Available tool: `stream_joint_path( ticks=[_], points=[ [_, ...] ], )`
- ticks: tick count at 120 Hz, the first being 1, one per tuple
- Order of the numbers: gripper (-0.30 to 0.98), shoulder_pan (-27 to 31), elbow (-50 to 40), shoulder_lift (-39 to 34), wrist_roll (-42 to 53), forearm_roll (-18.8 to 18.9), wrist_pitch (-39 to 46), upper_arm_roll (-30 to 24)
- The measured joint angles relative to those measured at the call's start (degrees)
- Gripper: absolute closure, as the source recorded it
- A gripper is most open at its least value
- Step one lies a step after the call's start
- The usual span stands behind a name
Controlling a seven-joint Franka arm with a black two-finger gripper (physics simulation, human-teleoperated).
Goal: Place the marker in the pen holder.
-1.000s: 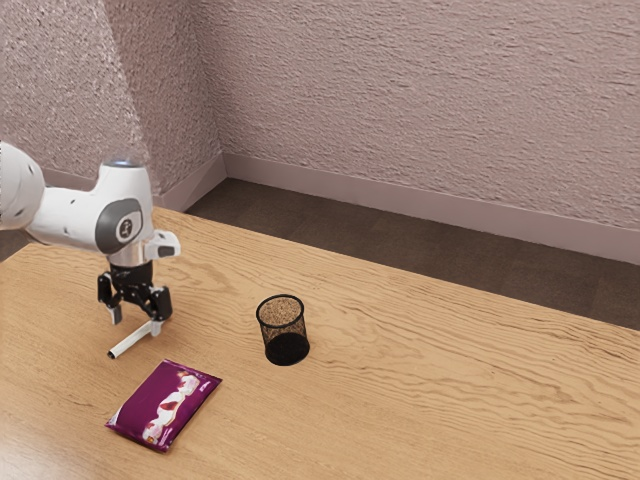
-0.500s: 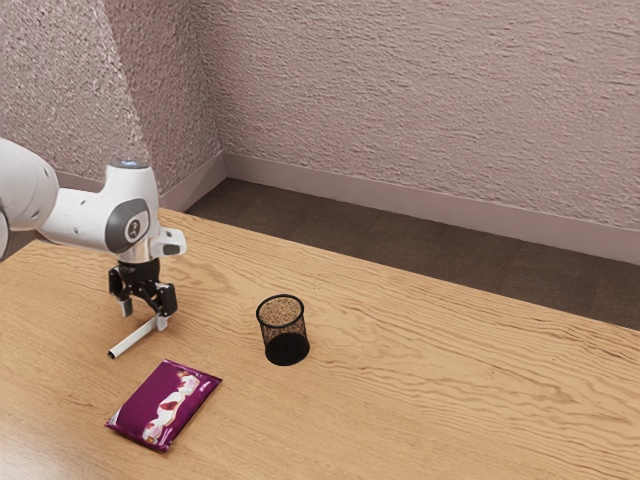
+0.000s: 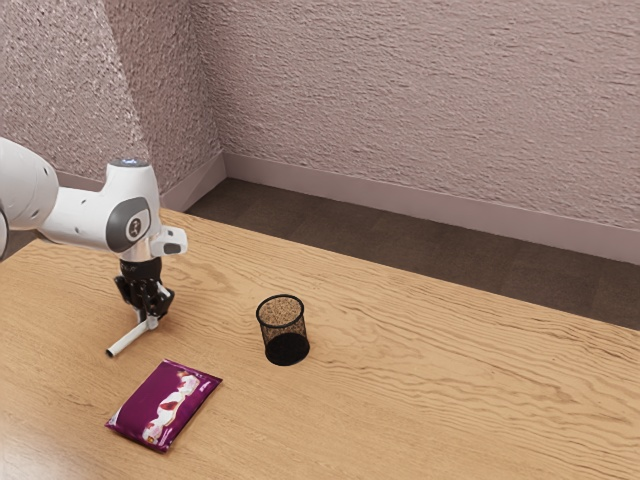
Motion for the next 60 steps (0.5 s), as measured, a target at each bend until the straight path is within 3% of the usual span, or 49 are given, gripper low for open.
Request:
stream_joint_path(
  ticks=[36,60],
  points=[
    [0.77,-0.38,-0.01,-2.10,-0.26,1.44,0.36,-0.46],
    [0.79,-1.47,0.06,-5.74,-0.92,4.20,5.03,-5.30]
  ],
)
